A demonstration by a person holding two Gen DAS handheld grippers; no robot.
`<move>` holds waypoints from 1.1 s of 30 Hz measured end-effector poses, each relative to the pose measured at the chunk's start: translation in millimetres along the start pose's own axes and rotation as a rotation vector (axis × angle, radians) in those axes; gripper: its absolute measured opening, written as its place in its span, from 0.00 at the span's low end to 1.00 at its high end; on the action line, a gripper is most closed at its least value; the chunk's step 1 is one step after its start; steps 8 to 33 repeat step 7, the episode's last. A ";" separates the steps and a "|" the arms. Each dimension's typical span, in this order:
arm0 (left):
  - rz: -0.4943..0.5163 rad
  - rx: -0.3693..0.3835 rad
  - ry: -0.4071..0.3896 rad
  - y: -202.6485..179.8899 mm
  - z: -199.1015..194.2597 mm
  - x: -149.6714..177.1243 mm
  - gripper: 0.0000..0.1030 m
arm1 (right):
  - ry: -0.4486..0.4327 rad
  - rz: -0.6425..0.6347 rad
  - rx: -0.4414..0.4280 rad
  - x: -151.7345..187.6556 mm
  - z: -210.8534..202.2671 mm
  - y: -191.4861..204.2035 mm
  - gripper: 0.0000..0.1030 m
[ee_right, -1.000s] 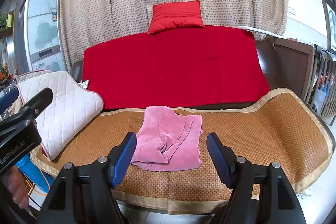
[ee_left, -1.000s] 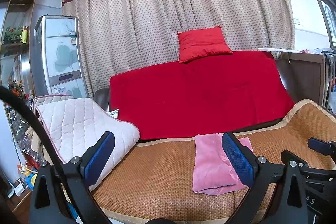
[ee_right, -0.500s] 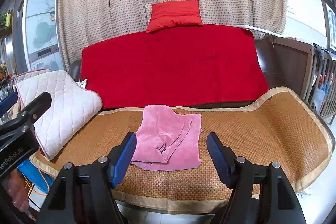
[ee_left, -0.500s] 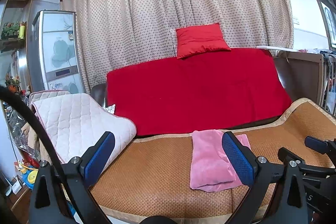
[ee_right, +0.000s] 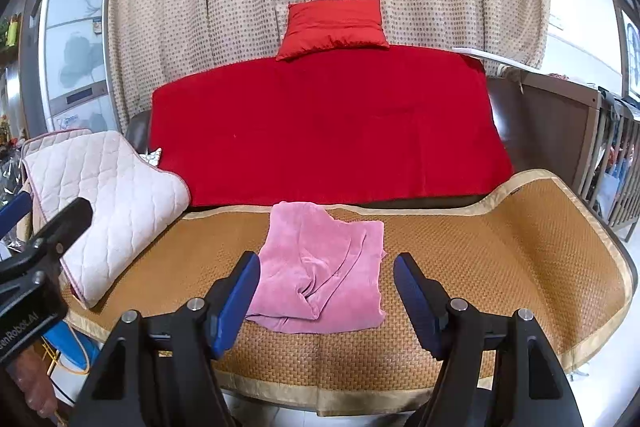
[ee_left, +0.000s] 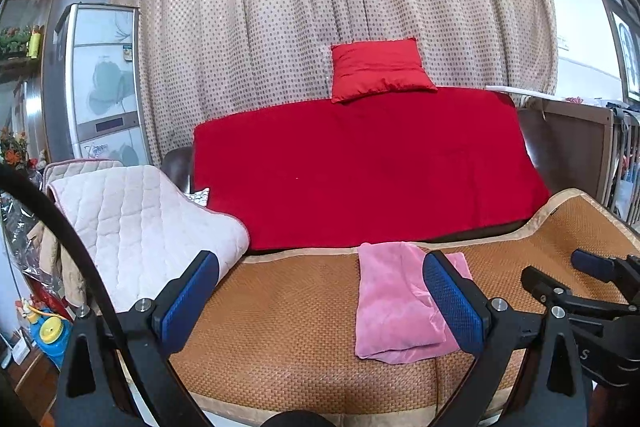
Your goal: Fold large clothes
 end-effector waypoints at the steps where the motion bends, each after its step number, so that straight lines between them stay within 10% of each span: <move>1: -0.003 0.007 0.001 -0.1 2.8 -1.1 0.99 | 0.003 -0.002 0.000 -0.4 2.6 1.3 0.71; 33: -0.022 0.065 0.024 2.6 33.7 -1.2 0.99 | 0.037 -0.016 -0.008 -4.2 29.1 8.0 0.71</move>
Point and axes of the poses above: each gripper's, at about its wrist camera, not at the fingertips, and z roughly the way its jaws point, y to its left, x to its underside, the point moved 10 cm from there along z, roughly the way its jaws point, and after that the axes turned 11 degrees about x, right-handed, at the moved point
